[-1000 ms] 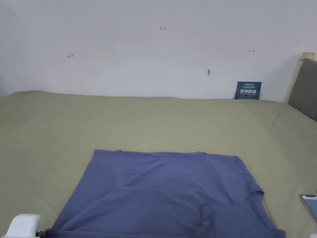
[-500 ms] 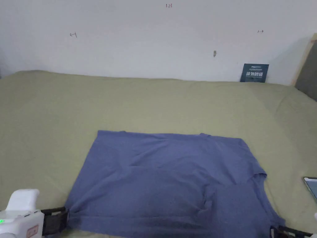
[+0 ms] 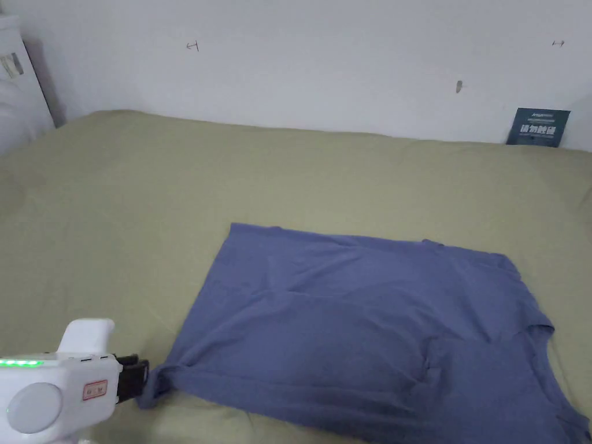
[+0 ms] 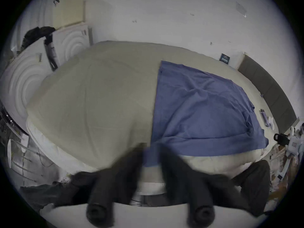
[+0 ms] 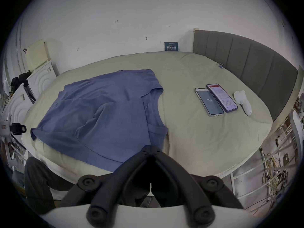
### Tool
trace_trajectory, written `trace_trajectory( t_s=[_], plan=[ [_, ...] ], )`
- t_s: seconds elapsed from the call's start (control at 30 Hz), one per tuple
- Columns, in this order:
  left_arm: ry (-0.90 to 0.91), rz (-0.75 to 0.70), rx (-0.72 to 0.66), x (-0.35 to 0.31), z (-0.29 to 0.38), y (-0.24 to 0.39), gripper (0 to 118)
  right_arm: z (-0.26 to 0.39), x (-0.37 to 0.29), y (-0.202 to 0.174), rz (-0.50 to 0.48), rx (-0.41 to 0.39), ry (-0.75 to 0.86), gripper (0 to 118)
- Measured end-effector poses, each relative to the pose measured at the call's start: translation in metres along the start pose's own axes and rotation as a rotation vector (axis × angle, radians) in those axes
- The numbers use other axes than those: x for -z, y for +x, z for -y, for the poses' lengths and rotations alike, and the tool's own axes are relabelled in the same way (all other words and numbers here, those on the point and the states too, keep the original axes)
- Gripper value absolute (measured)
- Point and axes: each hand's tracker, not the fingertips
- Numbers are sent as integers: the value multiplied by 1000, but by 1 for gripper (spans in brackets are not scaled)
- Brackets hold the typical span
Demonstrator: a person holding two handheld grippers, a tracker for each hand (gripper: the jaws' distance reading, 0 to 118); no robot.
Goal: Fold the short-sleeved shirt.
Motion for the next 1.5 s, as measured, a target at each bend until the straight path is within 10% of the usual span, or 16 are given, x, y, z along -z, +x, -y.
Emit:
trace_trajectory(
  t_s=[0.03, 0.07, 0.27, 0.3, 0.37, 0.5, 0.53, 0.6, 0.67, 0.8, 0.9, 1.5],
  plan=[
    [-23, 11, 3, 7, 0, 0, 107, 1, 1, 1, -1, 4, -3, 0],
    [-23, -12, 14, 17, 1, 3, 112, 0, 2, 2, -3, 6, -5, 0],
    [-73, -117, 66, 58, -5, 10, 108, 0, 5, 6, 8, 6, -20, 0],
    [-76, -118, 51, 58, -6, 9, 86, 5, 6, 5, 9, 6, -23, 0],
    [-58, -66, 19, 56, -4, 11, 0, 3, 6, 8, 9, 14, -28, 0],
    [-68, -78, 46, 53, 0, 22, 1, 3, 9, 11, -11, 28, -21, 0],
    [-67, -79, 44, 52, 0, 21, 1, 1, 12, 11, -16, 25, -21, 9],
    [-65, -76, 31, 50, 0, 21, 1, 5, 18, 10, -25, 19, -51, 84],
    [-64, -74, 27, 47, 1, 23, 1, 6, 30, 13, -44, 21, -91, 109],
    [-67, -79, 32, 46, 2, 25, 1, 20, 52, 14, -39, 8, -170, 93],
    [-73, -79, 30, 48, 2, 24, 1, 27, 60, 19, -39, 27, -182, 5],
    [32, -18, 98, 57, -124, 38, 1, -106, 67, 3, -60, 1, -31, 3]
  ],
)
